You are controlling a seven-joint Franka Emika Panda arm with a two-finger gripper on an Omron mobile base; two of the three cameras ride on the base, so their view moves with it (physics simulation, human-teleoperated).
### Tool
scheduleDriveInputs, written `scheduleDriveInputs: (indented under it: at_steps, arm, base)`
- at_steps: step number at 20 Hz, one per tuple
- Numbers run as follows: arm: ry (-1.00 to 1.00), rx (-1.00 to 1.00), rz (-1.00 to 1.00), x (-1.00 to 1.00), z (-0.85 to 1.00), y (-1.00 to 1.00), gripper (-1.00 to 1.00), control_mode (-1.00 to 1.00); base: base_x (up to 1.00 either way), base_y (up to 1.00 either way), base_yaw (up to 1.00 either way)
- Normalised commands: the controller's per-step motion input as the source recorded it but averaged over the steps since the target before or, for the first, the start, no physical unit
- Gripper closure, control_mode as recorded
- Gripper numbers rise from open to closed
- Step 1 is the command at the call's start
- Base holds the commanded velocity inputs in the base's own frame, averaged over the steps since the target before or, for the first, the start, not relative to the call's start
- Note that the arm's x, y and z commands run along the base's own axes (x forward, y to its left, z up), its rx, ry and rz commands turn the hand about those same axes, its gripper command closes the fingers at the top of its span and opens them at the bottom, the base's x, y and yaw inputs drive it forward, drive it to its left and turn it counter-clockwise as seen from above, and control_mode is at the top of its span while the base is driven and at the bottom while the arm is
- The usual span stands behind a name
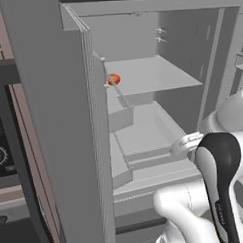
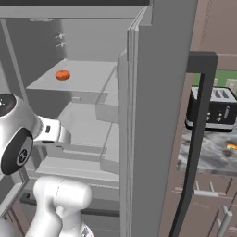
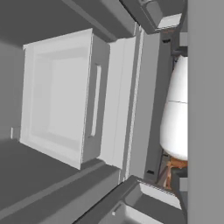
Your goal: Open the fridge, remove the banana, squash, and shrimp, and place them on any counter.
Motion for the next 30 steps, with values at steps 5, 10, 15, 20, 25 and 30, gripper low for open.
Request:
scheduleDriveInputs:
  at_steps: [5,10,15,20,25,30]
  arm:
    - [0.01,0.0,0.07,0.06,0.41,0.05,-1.0,-1.0]
    - [0.03,0.0,0.11,0.59,0.19,0.14,-1.0,-1.0]
    - [0.0,0.0,0.08,0.83,0.21,0.19,-1.0,-1.0]
    - [0.0,0.0,0.05,0.59,0.26,0.07,-1.0,-1.0]
    - [-0.01,0.0,0.01,0.4,0.01,0.18,-1.0,-1.0]
    - [0.0,0.0,0.02,0.39,0.04,0.24,-1.0,-1.0]
  base:
    - [0.0,0.0,0.0]
    - [0.0,0.0,0.0]
    - [0.0,0.0,0.0]
    - [0.0,0.0,0.0]
    - [0.0,0.0,0.0]
    - [0.0,0.0,0.0]
